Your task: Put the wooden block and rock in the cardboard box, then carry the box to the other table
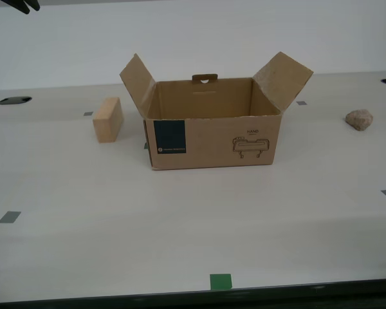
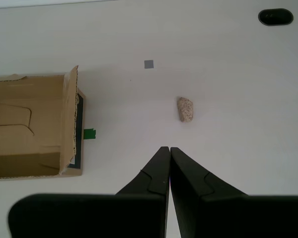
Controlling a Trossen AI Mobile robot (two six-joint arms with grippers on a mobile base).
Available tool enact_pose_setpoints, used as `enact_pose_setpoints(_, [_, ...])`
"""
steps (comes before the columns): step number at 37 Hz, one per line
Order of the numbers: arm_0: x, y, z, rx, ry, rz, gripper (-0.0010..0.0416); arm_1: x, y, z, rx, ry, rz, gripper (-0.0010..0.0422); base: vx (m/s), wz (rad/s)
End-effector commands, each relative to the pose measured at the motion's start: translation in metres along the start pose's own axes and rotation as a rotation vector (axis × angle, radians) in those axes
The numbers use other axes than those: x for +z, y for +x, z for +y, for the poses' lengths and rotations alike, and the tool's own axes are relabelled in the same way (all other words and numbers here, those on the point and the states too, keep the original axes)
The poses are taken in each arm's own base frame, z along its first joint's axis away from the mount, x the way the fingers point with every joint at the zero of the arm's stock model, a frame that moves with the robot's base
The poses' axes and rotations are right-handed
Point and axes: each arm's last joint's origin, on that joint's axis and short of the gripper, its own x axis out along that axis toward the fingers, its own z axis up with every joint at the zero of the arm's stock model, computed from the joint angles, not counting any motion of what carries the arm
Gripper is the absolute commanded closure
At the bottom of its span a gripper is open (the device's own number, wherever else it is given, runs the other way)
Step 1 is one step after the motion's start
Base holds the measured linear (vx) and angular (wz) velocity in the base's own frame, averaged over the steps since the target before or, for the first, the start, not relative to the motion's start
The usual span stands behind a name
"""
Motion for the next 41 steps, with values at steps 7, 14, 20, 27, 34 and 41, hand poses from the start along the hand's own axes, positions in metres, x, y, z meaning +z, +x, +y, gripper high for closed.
enact_pose_setpoints(7, [0.0002, -0.0003, 0.0000, 0.000, 0.000, -0.002, 0.0403, 0.0000, -0.0003, -0.0003, -0.004, 0.003, 0.001, 0.0243, 0.000, 0.000])
enact_pose_setpoints(14, [0.0002, -0.0003, 0.0000, 0.000, 0.000, -0.002, 0.0403, 0.0000, -0.0003, -0.0003, -0.004, 0.004, 0.000, 0.0183, 0.000, 0.000])
enact_pose_setpoints(20, [0.0002, -0.0003, 0.0000, 0.000, 0.000, -0.002, 0.0404, 0.0000, -0.0003, -0.0008, -0.023, 0.004, 0.001, 0.0137, 0.000, 0.000])
enact_pose_setpoints(27, [0.0003, -0.0003, 0.0000, 0.000, 0.000, -0.003, 0.0403, 0.0000, -0.0004, -0.0021, -0.068, 0.005, 0.001, 0.0101, 0.000, 0.000])
enact_pose_setpoints(34, [0.0010, -0.0003, 0.0001, 0.001, 0.000, -0.011, 0.0403, -0.0008, -0.0004, -0.0021, -0.068, 0.003, 0.009, 0.0081, 0.000, 0.000])
enact_pose_setpoints(41, [0.0010, -0.0003, 0.0001, 0.001, 0.000, -0.011, 0.0403, -0.0012, -0.0005, -0.0021, -0.067, 0.001, 0.013, 0.0078, 0.000, 0.000])
